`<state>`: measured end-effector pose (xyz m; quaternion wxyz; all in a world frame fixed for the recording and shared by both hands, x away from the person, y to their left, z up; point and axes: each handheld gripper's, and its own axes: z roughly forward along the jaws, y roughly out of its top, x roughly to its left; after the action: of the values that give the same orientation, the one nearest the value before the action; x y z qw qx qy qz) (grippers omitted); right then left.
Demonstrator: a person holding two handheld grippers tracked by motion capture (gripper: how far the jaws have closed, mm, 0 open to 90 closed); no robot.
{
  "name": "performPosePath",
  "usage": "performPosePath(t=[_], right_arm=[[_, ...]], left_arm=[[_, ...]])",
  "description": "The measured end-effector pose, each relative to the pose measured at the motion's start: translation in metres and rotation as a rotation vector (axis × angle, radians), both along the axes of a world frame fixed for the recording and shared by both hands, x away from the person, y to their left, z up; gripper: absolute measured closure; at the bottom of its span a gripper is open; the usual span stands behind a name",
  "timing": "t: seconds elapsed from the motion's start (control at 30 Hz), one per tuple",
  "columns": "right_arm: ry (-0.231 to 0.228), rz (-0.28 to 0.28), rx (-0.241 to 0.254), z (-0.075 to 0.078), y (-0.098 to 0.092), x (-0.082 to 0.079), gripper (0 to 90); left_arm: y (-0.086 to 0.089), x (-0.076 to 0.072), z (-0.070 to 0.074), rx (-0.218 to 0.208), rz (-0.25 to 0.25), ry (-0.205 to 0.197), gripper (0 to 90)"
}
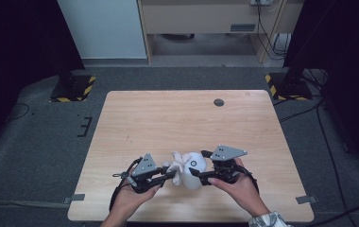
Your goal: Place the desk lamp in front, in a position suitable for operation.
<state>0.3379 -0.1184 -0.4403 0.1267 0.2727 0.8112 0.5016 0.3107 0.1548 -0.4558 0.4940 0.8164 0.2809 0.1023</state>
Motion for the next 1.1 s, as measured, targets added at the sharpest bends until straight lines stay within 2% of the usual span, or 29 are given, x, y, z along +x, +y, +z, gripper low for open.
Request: performPosePath(t=[0.13, 0.27, 0.6, 0.77, 0.83, 0.93, 1.1], right_arm=[[0.013, -0.024, 0.0, -0.002, 0.002, 0.005, 28.9], [0.023, -0.023, 0.01, -0.003, 0.001, 0.007, 29.0], [0.021, -0.022, 0.019, -0.004, 0.001, 0.007, 28.5], [0.02, -0.014, 0.004, -0.004, 0.003, 0.005, 14.0], [0.017, -0.001, 0.003, -0.005, 0.003, 0.002, 11.3], [0.011, 0.017, -0.028, -0.008, 0.005, 0.0, 8.7], [0.004, 0.024, -0.047, -0.012, 0.006, -0.003, 7.6]], left_arm=[[0.0, -0.001, -0.005, 0.006, 0.001, 0.006, 76.5], [0.001, 0.0, -0.006, 0.009, 0.005, 0.008, 76.5], [0.002, 0.007, 0.007, 0.006, 0.017, -0.021, 76.5], [0.002, 0.013, 0.016, 0.006, 0.024, -0.037, 76.4], [0.001, 0.016, 0.021, 0.003, 0.025, -0.047, 76.5], [-0.002, 0.022, 0.026, 0.008, 0.018, -0.058, 76.4], [-0.01, 0.033, 0.019, 0.045, 0.017, -0.034, 76.3]])
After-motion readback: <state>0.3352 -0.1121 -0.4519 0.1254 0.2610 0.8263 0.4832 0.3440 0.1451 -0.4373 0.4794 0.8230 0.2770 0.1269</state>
